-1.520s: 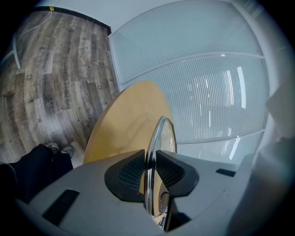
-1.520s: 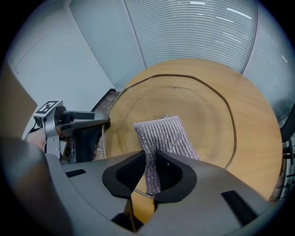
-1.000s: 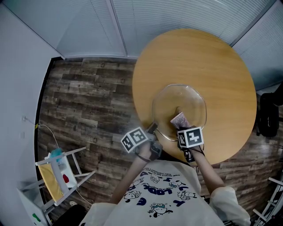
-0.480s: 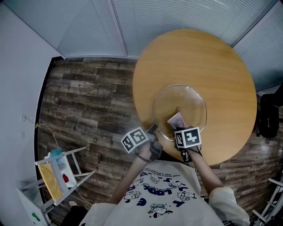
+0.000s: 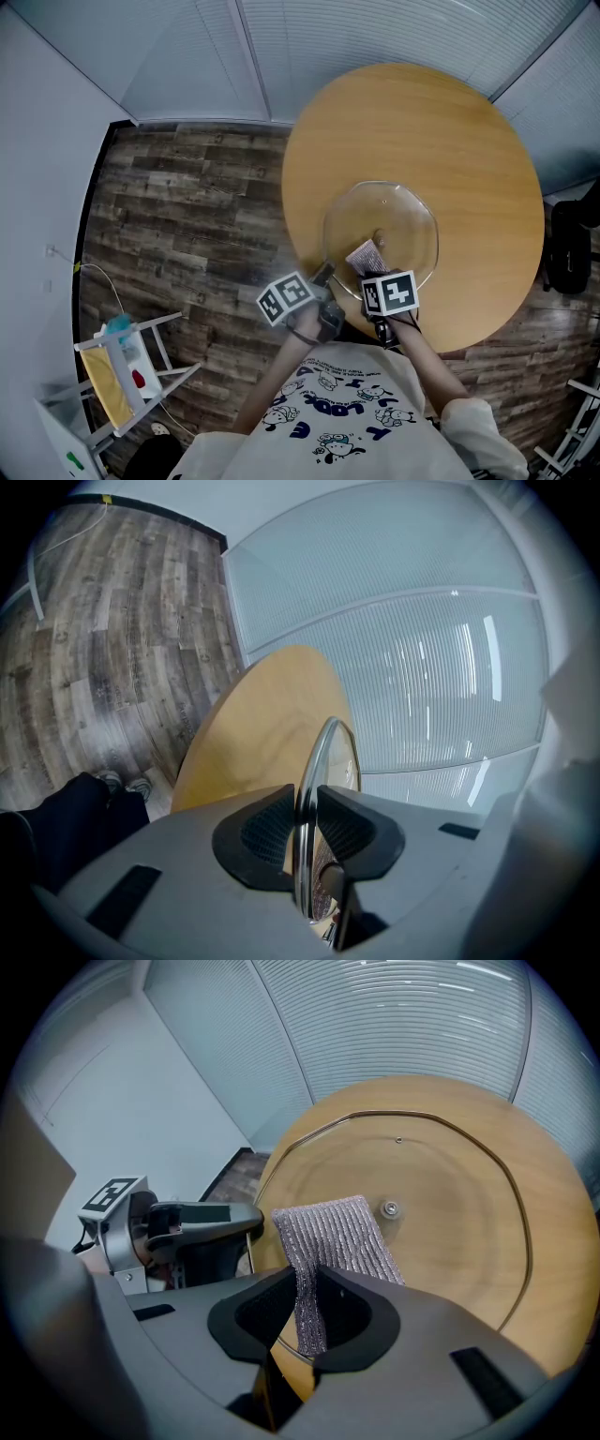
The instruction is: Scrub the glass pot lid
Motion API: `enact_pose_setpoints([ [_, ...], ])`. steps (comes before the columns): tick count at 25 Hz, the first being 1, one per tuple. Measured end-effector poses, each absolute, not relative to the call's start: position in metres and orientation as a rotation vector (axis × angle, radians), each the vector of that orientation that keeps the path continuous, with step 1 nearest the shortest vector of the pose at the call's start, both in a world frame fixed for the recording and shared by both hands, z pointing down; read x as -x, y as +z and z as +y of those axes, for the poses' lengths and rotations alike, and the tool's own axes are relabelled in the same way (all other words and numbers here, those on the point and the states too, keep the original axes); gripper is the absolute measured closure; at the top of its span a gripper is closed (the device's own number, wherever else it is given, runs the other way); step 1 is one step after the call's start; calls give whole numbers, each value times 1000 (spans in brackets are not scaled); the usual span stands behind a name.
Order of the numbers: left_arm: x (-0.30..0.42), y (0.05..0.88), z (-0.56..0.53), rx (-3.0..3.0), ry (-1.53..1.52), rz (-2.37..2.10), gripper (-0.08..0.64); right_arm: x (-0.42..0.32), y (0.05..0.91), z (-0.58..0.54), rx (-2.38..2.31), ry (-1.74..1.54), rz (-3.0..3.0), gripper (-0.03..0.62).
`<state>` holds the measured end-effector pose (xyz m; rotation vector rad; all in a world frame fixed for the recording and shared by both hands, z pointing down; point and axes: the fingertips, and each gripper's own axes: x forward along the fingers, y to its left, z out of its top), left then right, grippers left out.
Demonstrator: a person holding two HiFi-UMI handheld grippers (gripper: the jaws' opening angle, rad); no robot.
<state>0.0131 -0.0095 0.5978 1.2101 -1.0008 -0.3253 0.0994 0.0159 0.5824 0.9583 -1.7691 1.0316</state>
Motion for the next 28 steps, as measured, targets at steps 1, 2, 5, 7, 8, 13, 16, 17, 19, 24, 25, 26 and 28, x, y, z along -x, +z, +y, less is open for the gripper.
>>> enact_pose_setpoints([
  [1, -13, 598, -9, -1210, -324, -1001, 486, -97, 582, 16, -956, 1034, -1771, 517],
  [2, -13, 598, -9, -1209, -324, -1001, 486, -96, 582, 16, -954, 1036, -1773, 517],
  [5, -13, 598, -8, -1206, -324, -1000, 486, -92, 582, 16, -947, 1045, -1780, 517],
  [7, -13, 598, -8, -1203, -325, -1000, 486, -90, 582, 15, -945, 1054, -1783, 517],
  [8, -13, 598, -9, -1203, -325, -1001, 486, -89, 582, 15, -944, 1057, -1785, 517],
  [13, -14, 598, -8, -1205, -325, -1003, 486, -86, 582, 14, -937, 1064, -1793, 517],
  [16, -13, 598, -8, -1206, -322, -1004, 486, -82, 582, 13, -927, 1063, -1800, 517],
  [17, -12, 598, -8, -1206, -322, -1005, 486, -82, 582, 13, -922, 1061, -1801, 517],
  [19, -13, 599, -7, -1203, -322, -1005, 486, -81, 582, 12, -915, 1059, -1803, 517],
  [24, -14, 598, -7, -1204, -318, -1006, 488, -78, 582, 8, -899, 1058, -1810, 517],
  [25, -14, 598, -7, -1206, -317, -1006, 488, -78, 582, 8, -894, 1057, -1813, 517],
  [26, -14, 598, -7, -1208, -315, -1007, 486, -76, 582, 7, -890, 1056, -1817, 517],
  [28, -13, 598, -7, -1209, -314, -1008, 488, -74, 583, 5, -879, 1054, -1822, 517],
])
